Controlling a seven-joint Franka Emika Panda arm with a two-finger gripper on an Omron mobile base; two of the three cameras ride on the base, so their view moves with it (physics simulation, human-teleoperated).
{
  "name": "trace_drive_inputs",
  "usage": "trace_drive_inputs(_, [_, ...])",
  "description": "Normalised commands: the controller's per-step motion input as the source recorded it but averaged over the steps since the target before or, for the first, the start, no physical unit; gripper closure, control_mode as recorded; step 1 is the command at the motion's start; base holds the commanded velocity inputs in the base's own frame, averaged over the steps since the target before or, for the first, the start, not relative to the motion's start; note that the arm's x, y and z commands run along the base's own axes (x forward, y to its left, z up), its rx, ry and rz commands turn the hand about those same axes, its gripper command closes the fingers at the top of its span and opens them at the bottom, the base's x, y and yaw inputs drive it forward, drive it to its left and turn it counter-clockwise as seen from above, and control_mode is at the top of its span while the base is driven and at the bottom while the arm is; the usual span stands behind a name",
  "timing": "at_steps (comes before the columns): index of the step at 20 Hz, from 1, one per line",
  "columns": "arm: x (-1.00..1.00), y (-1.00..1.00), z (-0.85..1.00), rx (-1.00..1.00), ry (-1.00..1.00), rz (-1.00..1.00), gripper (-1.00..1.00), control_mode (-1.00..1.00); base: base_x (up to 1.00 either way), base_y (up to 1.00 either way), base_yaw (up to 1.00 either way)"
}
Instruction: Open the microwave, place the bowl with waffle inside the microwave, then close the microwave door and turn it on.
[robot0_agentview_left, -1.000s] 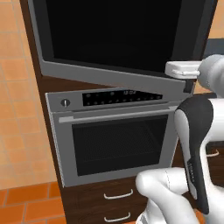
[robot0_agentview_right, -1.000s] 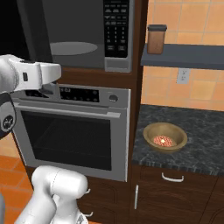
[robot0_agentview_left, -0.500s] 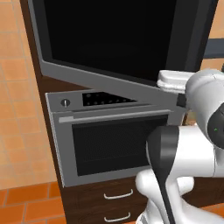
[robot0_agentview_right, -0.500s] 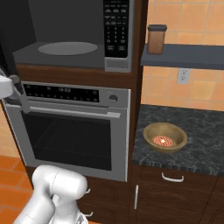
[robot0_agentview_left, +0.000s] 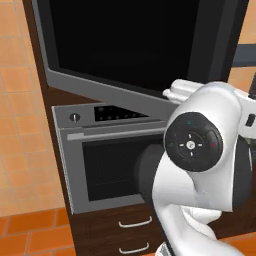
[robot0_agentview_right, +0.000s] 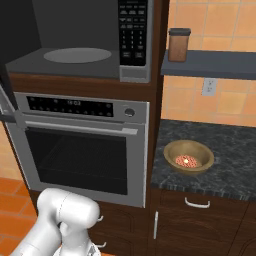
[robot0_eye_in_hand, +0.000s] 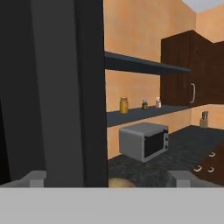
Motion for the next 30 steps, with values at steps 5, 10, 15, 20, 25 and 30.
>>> trace_drive_inputs(5, [-0.23, 0.34, 0.00, -0.02, -0.10, 0.00, -1.00, -1.00, 0.00, 0.00, 0.00])
trace_drive_inputs(10, [0.07, 0.48, 0.00, -0.08, -0.05, -0.02, -1.00, -1.00, 0.00, 0.00, 0.00])
trace_drive_inputs(15, [-0.71, -0.48, 0.00, 0.00, -0.04, -0.07, -1.00, -1.00, 0.00, 0.00, 0.00])
trace_drive_inputs(20, [-0.75, -0.98, 0.02, 0.06, 0.00, -0.04, -1.00, -1.00, 0.00, 0.00, 0.00])
trace_drive_inputs(25, [-0.07, -0.98, 0.12, 0.18, 0.01, 0.20, -1.00, -1.00, 0.00, 0.00, 0.00])
trace_drive_inputs(30, [0.10, -0.62, 0.05, 0.22, 0.01, 0.53, -1.00, -1.00, 0.00, 0.00, 0.00])
